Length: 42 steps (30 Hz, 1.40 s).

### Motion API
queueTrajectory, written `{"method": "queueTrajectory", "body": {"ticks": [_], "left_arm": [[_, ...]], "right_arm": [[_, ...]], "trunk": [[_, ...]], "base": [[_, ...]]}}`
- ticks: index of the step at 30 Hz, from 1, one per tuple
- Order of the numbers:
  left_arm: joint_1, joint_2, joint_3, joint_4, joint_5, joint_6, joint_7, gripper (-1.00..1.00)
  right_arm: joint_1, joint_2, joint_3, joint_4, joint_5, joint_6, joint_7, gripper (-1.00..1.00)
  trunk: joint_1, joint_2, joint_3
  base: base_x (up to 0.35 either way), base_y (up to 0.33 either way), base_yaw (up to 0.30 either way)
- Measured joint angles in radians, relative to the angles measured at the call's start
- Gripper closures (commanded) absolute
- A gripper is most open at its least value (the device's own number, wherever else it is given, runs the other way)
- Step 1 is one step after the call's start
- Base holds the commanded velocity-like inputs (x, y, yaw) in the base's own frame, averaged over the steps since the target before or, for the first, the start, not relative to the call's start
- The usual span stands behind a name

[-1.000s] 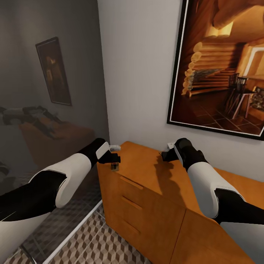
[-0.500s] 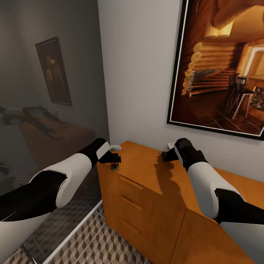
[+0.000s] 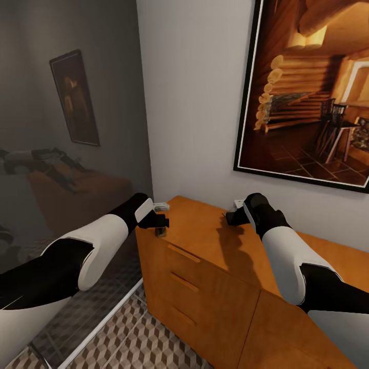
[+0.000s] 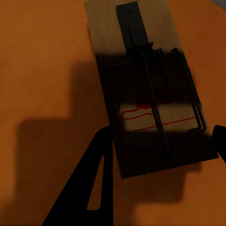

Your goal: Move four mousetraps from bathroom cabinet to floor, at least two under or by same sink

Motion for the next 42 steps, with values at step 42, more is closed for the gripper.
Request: {"method": "queueTrajectory", "body": {"ticks": [42], "left_arm": [[0.000,-0.002,0.000,0.001,0.002,-0.001,0.000,-1.00]], "right_arm": [[0.000,0.000,0.000,0.000,0.000,0.000,0.000,1.00]], "trunk": [[0.000,0.000,0.000]], "base": [[0.000,0.000,0.000]]}}
